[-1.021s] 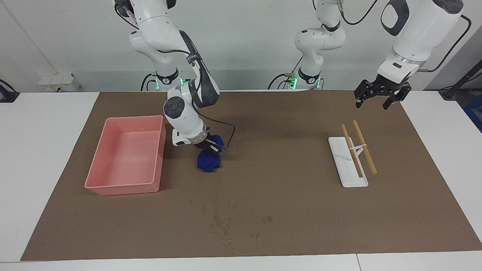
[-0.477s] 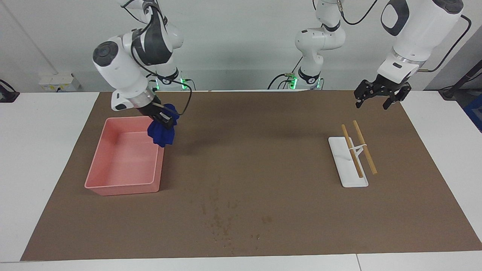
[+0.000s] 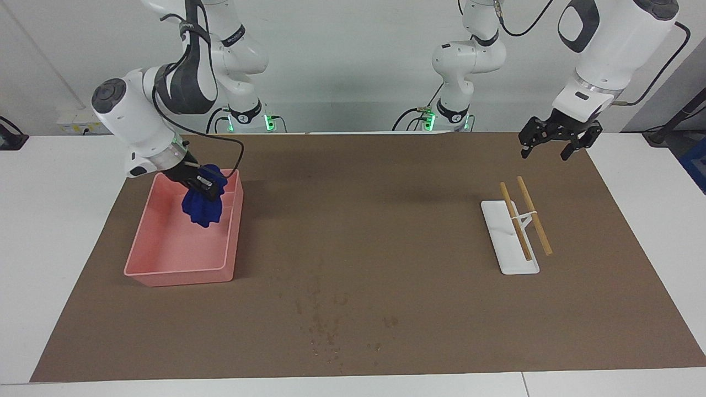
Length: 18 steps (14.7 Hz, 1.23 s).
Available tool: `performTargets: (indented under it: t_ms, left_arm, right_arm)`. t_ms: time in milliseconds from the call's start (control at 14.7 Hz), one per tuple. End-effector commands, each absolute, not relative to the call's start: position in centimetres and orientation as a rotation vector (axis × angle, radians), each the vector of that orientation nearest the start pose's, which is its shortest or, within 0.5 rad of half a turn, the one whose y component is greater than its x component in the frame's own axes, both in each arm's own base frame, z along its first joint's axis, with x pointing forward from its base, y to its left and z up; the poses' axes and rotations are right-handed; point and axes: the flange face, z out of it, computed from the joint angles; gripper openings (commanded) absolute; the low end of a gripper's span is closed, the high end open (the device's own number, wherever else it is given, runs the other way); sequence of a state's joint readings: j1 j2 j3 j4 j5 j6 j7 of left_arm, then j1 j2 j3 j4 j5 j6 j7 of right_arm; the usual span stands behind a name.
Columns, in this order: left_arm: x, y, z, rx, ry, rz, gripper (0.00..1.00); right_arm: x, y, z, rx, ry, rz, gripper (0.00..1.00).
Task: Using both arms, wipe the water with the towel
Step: 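Carry the towel into the pink bin with the right gripper, then open the right gripper and withdraw it from the pink bin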
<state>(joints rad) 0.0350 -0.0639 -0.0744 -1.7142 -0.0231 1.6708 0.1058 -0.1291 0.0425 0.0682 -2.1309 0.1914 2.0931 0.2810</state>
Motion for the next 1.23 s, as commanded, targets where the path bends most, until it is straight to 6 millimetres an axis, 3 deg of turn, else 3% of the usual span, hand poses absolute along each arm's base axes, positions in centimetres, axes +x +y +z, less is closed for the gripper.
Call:
performTargets:
  t_ms: [0,272,477,613,681,1157]
  left_arm:
    - [53.5,-2.3,60.3,-3.147,0.241,-0.022,1.00]
    - [53.5,-2.4,60.3,-3.147,0.244,-0.022,1.00]
    - [53.5,-2.4,60.3,-3.147,0.244,-0.022,1.00]
    - [53.5,-2.4,60.3,-3.147,0.244,-0.022,1.00]
    - [53.5,-2.4,60.3,-3.147,0.244,-0.022,1.00]
    - [53.5,-2.4,60.3,-3.147,0.244,-0.022,1.00]
  right_arm:
    - [54.2,-2.5,41.2,-3.013,0.545,0.081,1.00]
    - [56.2,-1.7,47.9,-3.052,0.477,0.026,1.00]
    - [56.1,0.9,52.9,-3.062,0.395,0.006,1.00]
    - [55.8,1.6,56.1,-3.069,0.319,-0.013,1.00]
    - [55.7,2.4,56.9,-3.074,0.265,-0.016,1.00]
    - [55.3,2.8,62.5,-3.154,0.030,0.033,1.00]
